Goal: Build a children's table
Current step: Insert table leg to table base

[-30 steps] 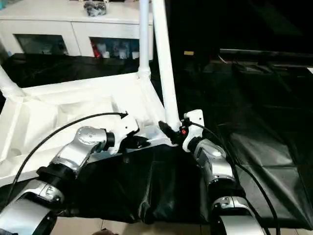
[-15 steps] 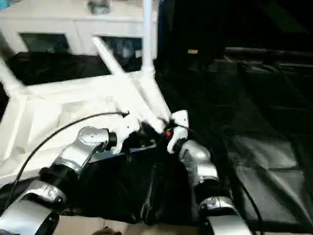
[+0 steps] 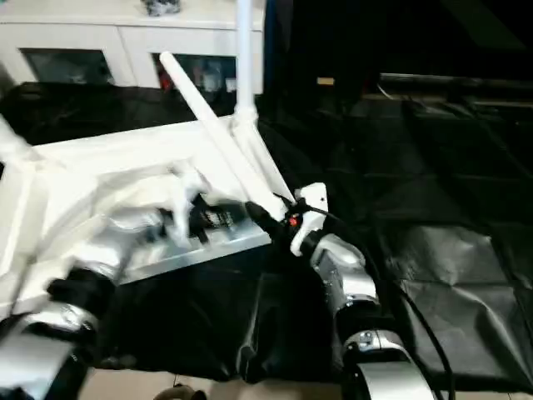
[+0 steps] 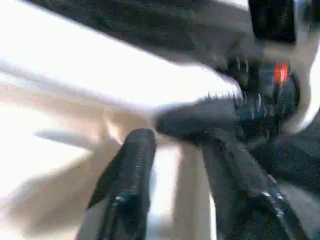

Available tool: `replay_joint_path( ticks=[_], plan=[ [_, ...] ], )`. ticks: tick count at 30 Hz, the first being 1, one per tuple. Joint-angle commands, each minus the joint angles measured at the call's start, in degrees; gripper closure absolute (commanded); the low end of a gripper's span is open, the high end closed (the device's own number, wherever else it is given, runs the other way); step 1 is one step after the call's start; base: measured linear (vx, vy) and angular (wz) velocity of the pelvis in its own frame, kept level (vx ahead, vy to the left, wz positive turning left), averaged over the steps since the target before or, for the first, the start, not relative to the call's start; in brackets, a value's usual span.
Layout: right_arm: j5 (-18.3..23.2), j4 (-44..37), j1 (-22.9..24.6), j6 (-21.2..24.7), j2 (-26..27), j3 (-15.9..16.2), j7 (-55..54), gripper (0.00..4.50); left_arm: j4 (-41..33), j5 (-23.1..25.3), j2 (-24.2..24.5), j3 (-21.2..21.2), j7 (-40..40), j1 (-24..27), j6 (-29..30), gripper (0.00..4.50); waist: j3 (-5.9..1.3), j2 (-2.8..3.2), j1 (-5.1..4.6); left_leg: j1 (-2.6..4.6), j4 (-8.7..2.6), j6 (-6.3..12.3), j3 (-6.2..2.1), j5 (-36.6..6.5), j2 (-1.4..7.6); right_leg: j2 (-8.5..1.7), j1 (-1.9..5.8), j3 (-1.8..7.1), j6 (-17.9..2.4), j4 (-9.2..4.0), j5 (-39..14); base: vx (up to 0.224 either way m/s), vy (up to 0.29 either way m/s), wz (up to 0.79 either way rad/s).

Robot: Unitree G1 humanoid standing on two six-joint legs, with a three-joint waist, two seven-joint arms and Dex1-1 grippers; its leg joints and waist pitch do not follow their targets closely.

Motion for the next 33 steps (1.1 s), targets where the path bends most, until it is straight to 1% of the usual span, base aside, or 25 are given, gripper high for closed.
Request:
replay_joint_path(
  ticks=[1, 2, 3, 4, 5, 7, 8, 9, 10, 11, 12, 13, 14, 15, 16, 17, 18, 19, 21, 22, 24, 25, 27, 31, 33],
  plan=[
    [-0.1, 0.0, 0.8, 0.9, -0.2, -0.2, 1.3, 1.73, -1.8, -2.2, 0.5, 1.3, -1.3, -0.2, 2.4, 2.29, -3.48, -0.32, 0.03, 1.29, -3.66, 5.35, -0.93, -6.1, 3.77, -5.67, 3.06, 2.93, -15.1, -3.53, 0.9, 0.0, 0.0, 0.0],
    [-0.1, 0.0, 0.8, 0.9, -0.2, -0.2, 1.3, 1.73, -1.8, -2.2, 0.5, 1.3, -1.3, -0.2, 2.4, 2.23, -3.46, -0.28, 0.06, 1.31, -3.64, 5.28, -0.9, -6.0, 3.76, -5.67, 3.01, 2.94, -15.0, -3.54, 1.0, 0.0, 0.0, 0.0],
    [0.4, -0.9, 1.0, 1.1, -0.3, -0.3, 1.6, 1.73, -2.4, -3.6, 1.0, 2.3, -1.8, -0.1, 4.4, 2.23, -3.53, -0.29, 0.07, 1.36, -3.6, 5.17, -0.84, -5.8, 3.74, -5.62, 3.04, 2.96, -15.1, -3.43, 1.4, 0.0, 0.0, 0.0],
    [0.6, -1.3, 1.1, 1.3, -0.4, -0.3, 1.9, 1.73, -2.5, -4.0, 1.1, 2.7, -1.7, -0.2, 5.1, 2.11, -3.57, -0.4, 0.05, 1.3, -3.54, 5.45, -0.82, -5.1, 3.69, -5.54, 3.03, 2.96, -15.1, -3.33, 2.5, 0.0, 0.0, 0.0],
    [1.0, -1.9, 1.2, 1.5, -0.5, -0.3, 2.2, 1.73, -1.8, -4.3, 1.1, 3.5, -0.2, -0.7, 6.0, 2.11, -3.63, -0.38, 0.08, 1.29, -3.47, 5.6, -0.84, -4.6, 3.67, -5.57, 3.09, 2.96, -15.1, -3.22, 3.2, 0.0, 0.0, 0.0],
    [2.0, -4.3, 1.8, 2.2, -0.8, -0.4, 3.2, 1.73, 1.6, -4.9, 0.5, 6.5, 5.8, -3.0, 8.4, 1.84, -3.69, -0.56, 0.02, 1.21, -3.3, 6.22, -0.79, -3.8, 3.55, -5.48, 3.12, 2.94, -15.2, -3.0, 5.3, 0.0, 0.0, 0.0],
    [2.4, -5.2, 2.1, 2.5, -0.9, -0.4, 3.5, 1.73, 3.9, -5.4, -0.1, 8.3, 9.6, -4.4, 9.8, 1.83, -3.78, -0.68, 0.06, 1.12, -3.1, 6.9, -0.83, -3.4, 3.34, -5.57, 3.32, 2.9, -15.1, -2.99, 6.4, 0.0, 0.0, 0.0],
    [2.7, -5.9, 2.2, 2.7, -1.0, -0.5, 3.7, 1.73, 5.9, -6.0, -0.5, 9.9, 12.4, -5.7, 10.7, 1.83, -3.72, -0.7, 0.09, 1.17, -3.09, 7.01, -0.8, -3.6, 3.28, -5.52, 3.23, 2.9, -15.0, -3.15, 6.2, 0.0, 0.0, 0.0],
    [3.1, -6.9, 2.4, 3.0, -1.1, -0.7, 4.0, 1.73, 7.6, -8.2, -1.3, 12.4, 15.0, -7.1, 12.2, 1.64, -3.74, -0.74, 0.07, 1.15, -3.12, 7.02, -0.97, -3.8, 3.27, -5.69, 3.36, 2.87, -14.8, -3.2, 5.7, 0.0, 0.0, 0.0],
    [3.2, -7.1, 2.5, 3.0, -1.2, -0.7, 4.1, 1.73, 7.9, -8.7, -1.5, 12.9, 15.3, -7.3, 12.5, 1.52, -3.68, -0.8, 0.12, 1.16, -3.11, 7.0, -0.97, -3.5, 3.25, -5.68, 3.41, 2.84, -15.0, -3.28, 5.5, 0.0, 0.0, 0.0],
    [3.5, -7.7, 2.6, 3.2, -1.2, -0.8, 4.2, 1.73, 8.4, -10.2, -2.0, 14.2, 16.0, -7.9, 13.4, 1.52, -3.73, -0.85, 0.14, 1.1, -3.07, 6.92, -1.0, -3.2, 3.27, -5.7, 3.46, 2.85, -15.2, -3.12, 5.7, 0.0, 0.0, 0.0],
    [3.5, -7.7, 2.6, 3.2, -1.2, -0.8, 4.2, 1.73, 8.4, -10.2, -2.0, 14.2, 16.0, -7.9, 13.4, 1.42, -3.73, -0.85, 0.22, 1.12, -3.05, 7.05, -1.04, -3.0, 3.36, -5.84, 3.41, 2.86, -15.6, -3.18, 5.9, 0.0, 0.0, 0.0],
    [3.7, -8.5, 2.7, 3.5, -1.3, -0.9, 4.3, 1.73, 8.9, -12.0, -2.6, 15.6, 17.0, -8.5, 14.3, 1.42, -3.71, -0.8, 0.18, 1.06, -3.02, 7.16, -1.0, -2.8, 3.32, -5.74, 3.39, 2.88, -15.7, -3.17, 6.0, 0.0, 0.0, 0.0],
    [4.1, -9.8, 2.9, 4.0, -1.4, -1.1, 4.6, 1.73, 9.8, -15.0, -3.9, 18.0, 18.0, -9.6, 16.4, 1.33, -3.71, -0.73, 0.15, 1.04, -2.93, 7.11, -0.92, -2.7, 3.23, -5.62, 3.42, 2.87, -15.9, -3.06, 6.5, 0.0, 0.0, 0.0],
    [4.3, -10.4, 3.1, 4.3, -1.4, -1.1, 4.6, 1.73, 10.1, -16.0, -4.4, 19.0, 18.4, -10.0, 16.9, 1.12, -3.75, -0.93, 0.29, 1.04, -2.83, 7.78, -0.98, -1.8, 3.27, -5.61, 3.44, 2.83, -16.4, -2.94, 8.4, 0.0, 0.0, 0.0],
    [4.4, -11.1, 3.3, 4.6, -1.4, -1.0, 4.6, 1.73, 10.7, -17.2, -5.3, 20.4, 18.5, -10.7, 17.5, 1.07, -3.79, -0.53, 0.39, 1.1, -2.73, 7.94, -0.99, -1.9, 3.27, -5.68, 3.41, 2.8, -16.5, -2.94, 8.5, 0.0, 0.0, 0.0],
    [4.5, -11.4, 3.3, 4.8, -1.4, -0.9, 4.6, 1.73, 10.8, -18.1, -5.8, 21.2, 18.3, -11.0, 17.9, 1.07, -3.76, -0.71, 0.31, 1.08, -2.72, 8.03, -0.97, -1.8, 3.26, -5.57, 3.43, 2.78, -16.6, -2.96, 8.8, 0.0, 0.0, 0.0],
    [4.5, -11.8, 3.5, 5.0, -1.5, -0.8, 4.5, 1.73, 11.0, -20.0, -6.8, 22.7, 17.9, -11.6, 19.0, 1.0, -3.77, -0.8, 0.37, 1.1, -2.69, 8.06, -0.96, -1.8, 3.23, -5.61, 3.46, 2.76, -16.7, -2.94, 9.0, 0.0, 0.0, 0.0],
    [4.6, -12.0, 3.5, 5.0, -1.5, -0.7, 4.5, 1.73, 11.0, -21.0, -7.3, 23.4, 17.8, -11.8, 19.8, 0.75, -3.74, -0.83, 0.44, 1.06, -2.7, 8.06, -1.0, -2.1, 3.29, -5.75, 3.53, 2.74, -17.1, -2.95, 8.8, 0.0, 0.0, 0.0],
    [4.6, -12.1, 3.6, 5.1, -1.5, -0.6, 4.5, 1.73, 11.0, -21.6, -7.7, 23.6, 17.6, -11.9, 20.3, 0.65, -3.68, -0.83, 0.47, 1.08, -2.71, 7.94, -0.97, -2.8, 3.27, -5.72, 3.53, 2.77, -17.1, -3.1, 7.7, 0.0, 0.0, 0.0],
    [4.7, -12.4, 3.6, 5.1, -1.4, -0.5, 4.5, 1.73, 11.0, -21.4, -8.1, 23.3, 17.9, -11.8, 20.2, 0.62, -3.62, -0.89, 0.45, 1.07, -2.76, 7.9, -1.01, -3.0, 3.26, -5.7, 3.62, 2.78, -16.8, -3.2, 7.0, 0.0, 0.0, 0.0],
    [4.6, -13.4, 3.9, 5.6, -1.2, -0.1, 4.8, 1.73, 11.6, -20.5, -8.7, 22.3, 18.8, -11.7, 19.0, 0.5, -3.61, -0.83, 0.46, 1.03, -2.78, 7.93, -1.06, -2.9, 3.27, -5.68, 3.65, 2.77, -16.6, -3.19, 7.0, 0.0, 0.0, 0.0],
    [4.5, -14.2, 4.2, 6.0, -1.1, 0.4, 5.1, 1.73, 12.0, -20.4, -9.1, 22.7, 19.7, -11.9, 17.3, 0.21, -3.65, -0.9, 0.49, 1.01, -2.73, 8.15, -1.13, -2.4, 3.31, -5.67, 3.7, 2.79, -16.3, -3.13, 7.7, 0.0, 0.0, 0.0],
    [4.4, -14.7, 4.5, 6.2, -1.1, 0.6, 5.1, 1.73, 11.5, -21.4, -9.3, 23.8, 19.4, -12.4, 16.9, 0.16, -3.68, -0.94, 0.36, 1.04, -2.76, 8.01, -1.14, -2.7, 3.32, -5.78, 3.74, 2.77, -16.3, -3.15, 7.4, 0.0, 0.0, 0.0],
    [4.4, -14.7, 4.5, 6.2, -1.3, 0.8, 5.3, 1.73, 10.4, -21.9, -9.2, 23.5, 18.5, -12.3, 17.3, 0.53, -3.65, -0.98, 0.39, 1.07, -2.78, 7.87, -1.15, -2.7, 3.33, -5.76, 3.72, 2.77, -16.3, -3.15, 7.2, 0.0, 0.0, 0.0]
  ],
)
